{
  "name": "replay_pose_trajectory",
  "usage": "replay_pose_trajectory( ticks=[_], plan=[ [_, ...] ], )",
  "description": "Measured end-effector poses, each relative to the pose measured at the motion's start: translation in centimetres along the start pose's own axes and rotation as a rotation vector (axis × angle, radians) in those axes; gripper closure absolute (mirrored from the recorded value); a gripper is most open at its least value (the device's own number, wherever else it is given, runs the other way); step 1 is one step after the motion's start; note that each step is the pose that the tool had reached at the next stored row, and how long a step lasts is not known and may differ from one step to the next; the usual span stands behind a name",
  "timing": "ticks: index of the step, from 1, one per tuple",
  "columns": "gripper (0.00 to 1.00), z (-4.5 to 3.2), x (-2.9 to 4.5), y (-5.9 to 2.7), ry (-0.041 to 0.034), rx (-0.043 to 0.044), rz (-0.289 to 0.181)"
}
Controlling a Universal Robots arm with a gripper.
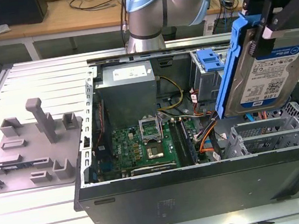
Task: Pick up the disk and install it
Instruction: 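Insert the disk into the insertion slot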
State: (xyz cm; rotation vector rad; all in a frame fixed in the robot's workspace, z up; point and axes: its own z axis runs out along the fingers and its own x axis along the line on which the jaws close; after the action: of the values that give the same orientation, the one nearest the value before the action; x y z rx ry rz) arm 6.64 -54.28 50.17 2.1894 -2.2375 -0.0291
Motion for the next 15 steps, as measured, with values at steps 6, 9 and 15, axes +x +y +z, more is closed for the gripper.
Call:
replay_pose_trajectory(
  ticks=[6,9,15],
  plan=[
    [0.63,-0.02,0.09,-0.73,0.0,0.0,0.0],
    [0.63,-0.02,0.11,-1.18,0.0,0.0,0.001],
    [0.63,-0.06,0.16,-2.64,0.0001,0.0,0.001]
  ],
)
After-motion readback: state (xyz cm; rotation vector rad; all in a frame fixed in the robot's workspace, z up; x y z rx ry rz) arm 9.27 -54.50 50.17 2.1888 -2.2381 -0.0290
